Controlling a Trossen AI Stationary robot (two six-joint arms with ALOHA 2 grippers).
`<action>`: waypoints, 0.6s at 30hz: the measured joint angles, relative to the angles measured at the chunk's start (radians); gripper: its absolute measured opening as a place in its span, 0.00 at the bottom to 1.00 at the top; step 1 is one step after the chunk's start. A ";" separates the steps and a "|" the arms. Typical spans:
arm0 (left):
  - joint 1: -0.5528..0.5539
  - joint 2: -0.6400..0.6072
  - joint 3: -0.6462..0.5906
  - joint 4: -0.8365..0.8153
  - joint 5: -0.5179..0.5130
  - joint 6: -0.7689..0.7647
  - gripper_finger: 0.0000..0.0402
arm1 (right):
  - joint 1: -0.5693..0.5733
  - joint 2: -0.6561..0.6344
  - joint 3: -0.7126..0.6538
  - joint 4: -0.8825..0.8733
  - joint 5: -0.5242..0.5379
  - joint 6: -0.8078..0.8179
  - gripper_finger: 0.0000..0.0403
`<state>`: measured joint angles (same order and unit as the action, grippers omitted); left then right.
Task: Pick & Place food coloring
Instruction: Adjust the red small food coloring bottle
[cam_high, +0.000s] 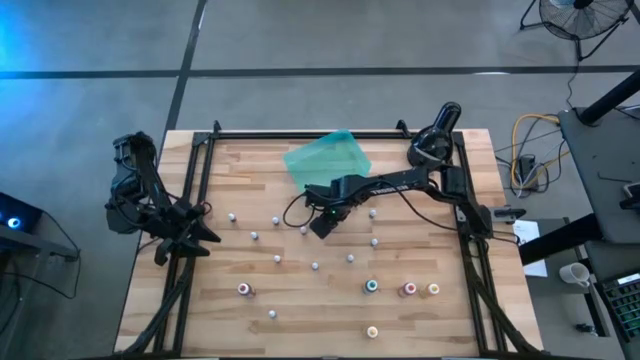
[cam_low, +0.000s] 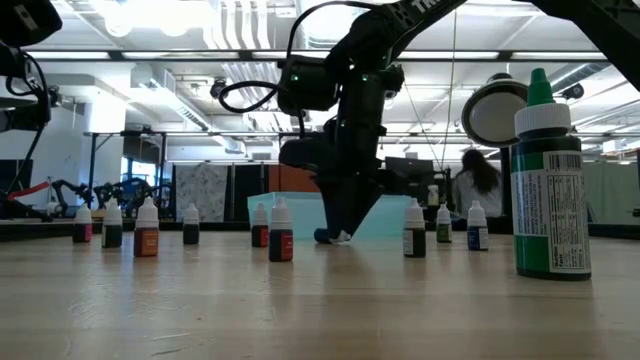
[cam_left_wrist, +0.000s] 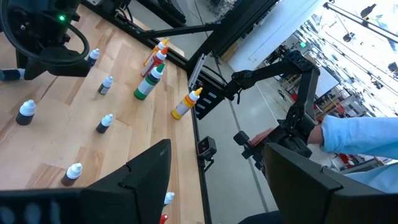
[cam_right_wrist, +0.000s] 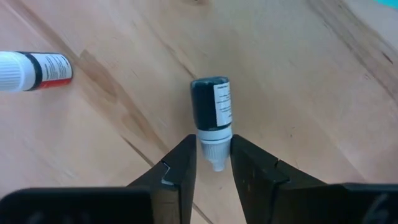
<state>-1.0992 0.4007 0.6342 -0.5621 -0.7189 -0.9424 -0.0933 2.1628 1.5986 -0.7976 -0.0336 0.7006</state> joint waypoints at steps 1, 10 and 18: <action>0.000 0.000 0.000 0.000 0.000 0.000 0.56 | 0.000 0.000 0.000 -0.003 0.000 -0.001 0.21; 0.000 0.000 0.000 0.000 0.000 0.000 0.56 | 0.000 -0.001 -0.015 -0.006 -0.023 -0.005 0.10; 0.000 0.000 0.000 0.000 0.000 0.000 0.56 | -0.014 0.000 0.001 -0.101 -0.197 0.064 0.09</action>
<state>-1.0993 0.4007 0.6342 -0.5621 -0.7192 -0.9425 -0.1068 2.1627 1.6001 -0.8983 -0.2307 0.7644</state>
